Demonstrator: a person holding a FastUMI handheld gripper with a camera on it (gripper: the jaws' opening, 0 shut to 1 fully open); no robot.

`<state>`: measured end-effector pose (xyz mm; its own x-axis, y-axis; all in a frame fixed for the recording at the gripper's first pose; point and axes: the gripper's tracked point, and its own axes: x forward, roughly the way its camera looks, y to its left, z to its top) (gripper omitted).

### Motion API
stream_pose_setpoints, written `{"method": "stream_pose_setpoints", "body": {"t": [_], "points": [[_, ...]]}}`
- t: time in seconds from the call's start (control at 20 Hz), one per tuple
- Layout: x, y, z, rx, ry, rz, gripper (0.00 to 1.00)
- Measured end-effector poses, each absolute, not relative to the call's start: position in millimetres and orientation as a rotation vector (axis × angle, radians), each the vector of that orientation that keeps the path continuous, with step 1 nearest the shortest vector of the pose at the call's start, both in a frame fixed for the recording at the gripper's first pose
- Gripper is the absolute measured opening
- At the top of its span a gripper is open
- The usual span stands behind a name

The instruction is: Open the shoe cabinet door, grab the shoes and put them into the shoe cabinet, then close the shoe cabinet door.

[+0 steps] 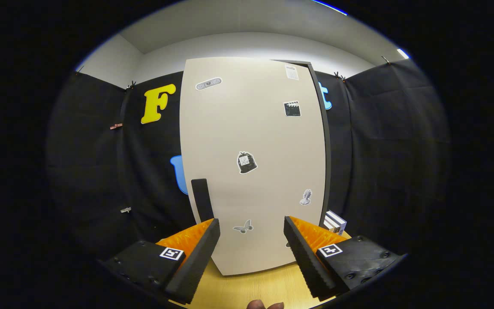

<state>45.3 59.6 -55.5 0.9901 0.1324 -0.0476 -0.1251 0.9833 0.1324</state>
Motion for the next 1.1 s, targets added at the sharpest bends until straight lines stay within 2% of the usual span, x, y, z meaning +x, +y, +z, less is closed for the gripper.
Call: {"method": "stream_pose_setpoints", "body": {"t": [1.1], "points": [[46.5,59.4,-55.6,0.133,0.052,0.129,0.98]]}}
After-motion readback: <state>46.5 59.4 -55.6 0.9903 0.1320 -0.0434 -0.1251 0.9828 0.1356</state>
